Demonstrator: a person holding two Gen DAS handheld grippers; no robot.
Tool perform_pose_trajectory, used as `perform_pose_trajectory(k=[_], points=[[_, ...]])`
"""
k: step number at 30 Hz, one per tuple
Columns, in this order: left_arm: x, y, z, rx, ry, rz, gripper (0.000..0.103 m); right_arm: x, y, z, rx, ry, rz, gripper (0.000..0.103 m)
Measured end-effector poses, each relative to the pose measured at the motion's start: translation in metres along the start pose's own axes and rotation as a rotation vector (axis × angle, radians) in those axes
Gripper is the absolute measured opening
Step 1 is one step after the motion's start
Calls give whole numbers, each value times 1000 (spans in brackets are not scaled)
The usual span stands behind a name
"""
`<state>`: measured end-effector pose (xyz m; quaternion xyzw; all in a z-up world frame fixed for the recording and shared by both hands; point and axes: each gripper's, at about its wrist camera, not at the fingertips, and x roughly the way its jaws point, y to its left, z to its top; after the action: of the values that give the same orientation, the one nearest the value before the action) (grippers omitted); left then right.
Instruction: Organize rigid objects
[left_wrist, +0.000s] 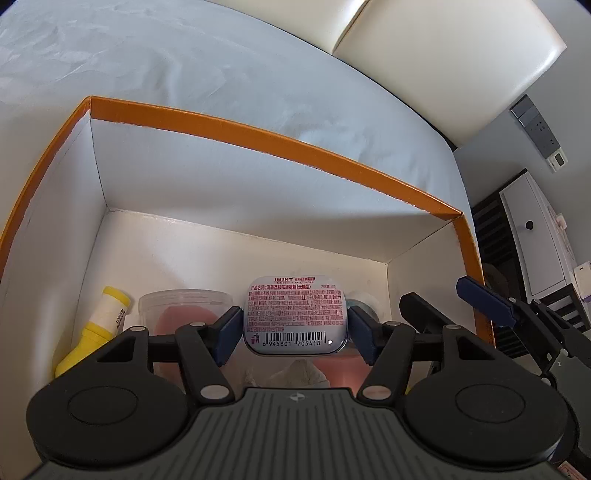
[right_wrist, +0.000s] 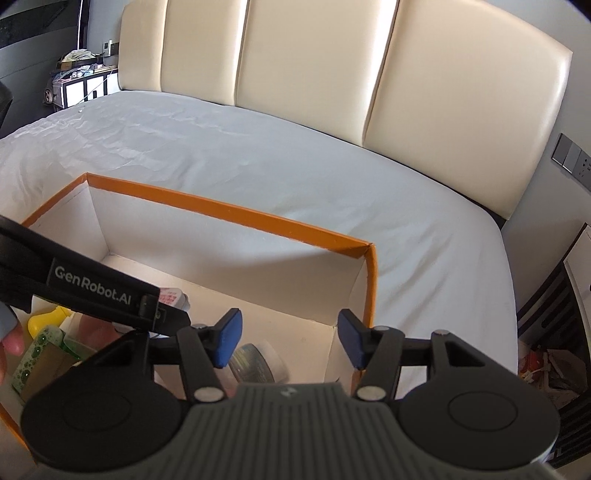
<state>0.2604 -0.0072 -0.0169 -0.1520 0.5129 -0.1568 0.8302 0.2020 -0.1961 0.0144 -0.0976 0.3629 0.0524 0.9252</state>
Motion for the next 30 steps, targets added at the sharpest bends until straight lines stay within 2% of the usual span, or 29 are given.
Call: perform_pose_trajectory(k=[9,12,16,24,26,27,30], points=[[-1,1,-3,-2,-3,-21,85,0,-1,-2,7,-13,-3,60],[-3,1,-4,-5,-8,-21,85,-1,-1,-3,10,-19,-2,60],[-12,-2,-7,11,-56,-26,85,-3,-3,-4,25,-32,5,60],[-52,-19,-18,109,-299,-7,80,-12,-8,-8,73,-100,6,60],[-65,-23,-25,154,-368,21,78,-21,-7,-11,89,-151,-17,61],[-72,-25,-30,180,-411,40,78,-27,-6,-12,91,-178,-39,65],[-92,-33,-47,256,-535,111,78,-49,-1,-17,58,-268,-101,65]])
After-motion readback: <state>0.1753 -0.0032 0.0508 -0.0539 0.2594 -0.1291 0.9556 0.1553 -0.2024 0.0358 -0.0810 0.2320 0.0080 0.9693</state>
